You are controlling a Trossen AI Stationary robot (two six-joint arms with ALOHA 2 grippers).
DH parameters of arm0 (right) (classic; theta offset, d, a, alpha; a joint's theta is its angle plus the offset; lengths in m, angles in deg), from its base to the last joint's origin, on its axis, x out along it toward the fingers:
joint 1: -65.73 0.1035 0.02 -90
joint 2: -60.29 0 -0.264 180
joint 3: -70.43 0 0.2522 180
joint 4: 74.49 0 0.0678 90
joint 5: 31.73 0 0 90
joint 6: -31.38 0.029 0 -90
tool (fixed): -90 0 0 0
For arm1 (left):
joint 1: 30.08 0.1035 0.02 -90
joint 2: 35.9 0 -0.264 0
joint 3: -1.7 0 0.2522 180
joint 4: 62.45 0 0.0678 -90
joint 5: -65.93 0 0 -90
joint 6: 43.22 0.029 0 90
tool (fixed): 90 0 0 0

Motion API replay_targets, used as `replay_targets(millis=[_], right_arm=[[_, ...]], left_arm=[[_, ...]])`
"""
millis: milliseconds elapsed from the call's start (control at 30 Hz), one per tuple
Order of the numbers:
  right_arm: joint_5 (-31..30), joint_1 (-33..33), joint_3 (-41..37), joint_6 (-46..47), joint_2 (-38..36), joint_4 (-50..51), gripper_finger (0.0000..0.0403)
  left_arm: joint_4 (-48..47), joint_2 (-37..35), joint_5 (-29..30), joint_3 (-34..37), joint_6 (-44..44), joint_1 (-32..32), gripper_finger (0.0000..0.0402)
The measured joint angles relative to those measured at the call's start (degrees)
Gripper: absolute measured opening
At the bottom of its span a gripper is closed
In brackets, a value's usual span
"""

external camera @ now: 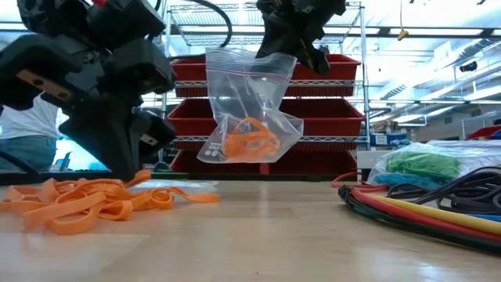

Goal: Sort rubber bands
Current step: Put the orange rubber band into the transparent zip bag

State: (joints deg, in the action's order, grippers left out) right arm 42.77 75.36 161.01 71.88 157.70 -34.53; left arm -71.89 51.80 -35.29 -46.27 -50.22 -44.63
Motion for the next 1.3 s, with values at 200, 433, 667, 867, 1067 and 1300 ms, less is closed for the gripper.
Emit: replay_targets(millis=[200, 433, 667, 867, 1067, 1300], right_arm=[[0.20, 0.00, 0.00, -0.12, 0.00, 0.02, 0.0000], [0.22, 0.03, 0.00, -0.17, 0.00, 0.04, 0.0000], [0.17, 0.15, 0.00, -0.23, 0.00, 0.33, 0.0000], [-0.07, 0.42, 0.00, -0.23, 0.00, 0.13, 0.0000], [-0.09, 0.44, 0.00, -0.23, 0.00, 0.00, 0.0000], [-0.07, 0.44, 0.00, -0.23, 0.00, -0.02, 0.0000]], left_arm=[[-6.01, -5.00, 0.29, -3.56, 3.67, -0.02, 0.0003], [-18.84, -13.65, 5.09, -13.16, 9.15, -0.91, 0.0001], [-25.48, -19.09, 7.04, -20.16, 9.83, -3.15, 0.0001], [-29.52, -17.01, 9.19, -16.64, 6.84, -3.19, 0.0052], [-20.17, -13.09, 9.09, -8.04, 4.98, -2.97, 0.0122], [-5.32, -6.12, 5.69, -2.65, 1.91, -2.77, 0.0147]])
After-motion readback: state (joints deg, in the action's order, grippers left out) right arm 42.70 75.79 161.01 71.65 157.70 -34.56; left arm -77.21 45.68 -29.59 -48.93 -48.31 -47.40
